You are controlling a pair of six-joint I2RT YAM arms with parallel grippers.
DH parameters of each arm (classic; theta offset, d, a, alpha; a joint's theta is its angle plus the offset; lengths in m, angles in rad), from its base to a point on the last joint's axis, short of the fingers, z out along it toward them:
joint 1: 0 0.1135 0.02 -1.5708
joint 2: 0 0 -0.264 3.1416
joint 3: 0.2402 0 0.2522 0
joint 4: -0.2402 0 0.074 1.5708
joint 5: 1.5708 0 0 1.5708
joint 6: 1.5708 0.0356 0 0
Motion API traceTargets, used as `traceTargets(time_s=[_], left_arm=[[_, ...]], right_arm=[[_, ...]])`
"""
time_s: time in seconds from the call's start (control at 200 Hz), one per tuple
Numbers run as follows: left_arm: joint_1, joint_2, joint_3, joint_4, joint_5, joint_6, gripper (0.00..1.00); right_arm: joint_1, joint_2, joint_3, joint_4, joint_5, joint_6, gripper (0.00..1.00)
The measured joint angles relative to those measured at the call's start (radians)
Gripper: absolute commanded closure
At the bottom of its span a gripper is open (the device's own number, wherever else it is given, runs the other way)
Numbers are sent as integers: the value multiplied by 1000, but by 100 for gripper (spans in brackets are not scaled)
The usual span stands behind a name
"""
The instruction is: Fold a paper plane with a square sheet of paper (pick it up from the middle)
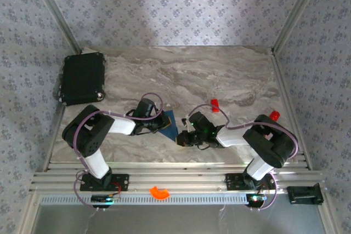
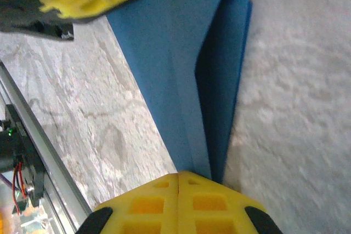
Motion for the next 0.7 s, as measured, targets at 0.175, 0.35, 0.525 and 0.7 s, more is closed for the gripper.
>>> traceTargets(time_s=[0.175, 0.35, 0.525, 0.7], left_arm=[[0, 0, 0, 0, 0, 0, 97], [0, 0, 0, 0, 0, 0, 97], [0, 0, 0, 0, 0, 0, 97], [0, 0, 0, 0, 2, 0, 97]], right_arm=[[22, -61, -37, -50, 17, 0, 97], [23, -144, -47, -155, 16, 0, 97], [-2, -166, 53, -230, 11, -11, 99], [-21, -18, 243, -251, 5, -35, 99]])
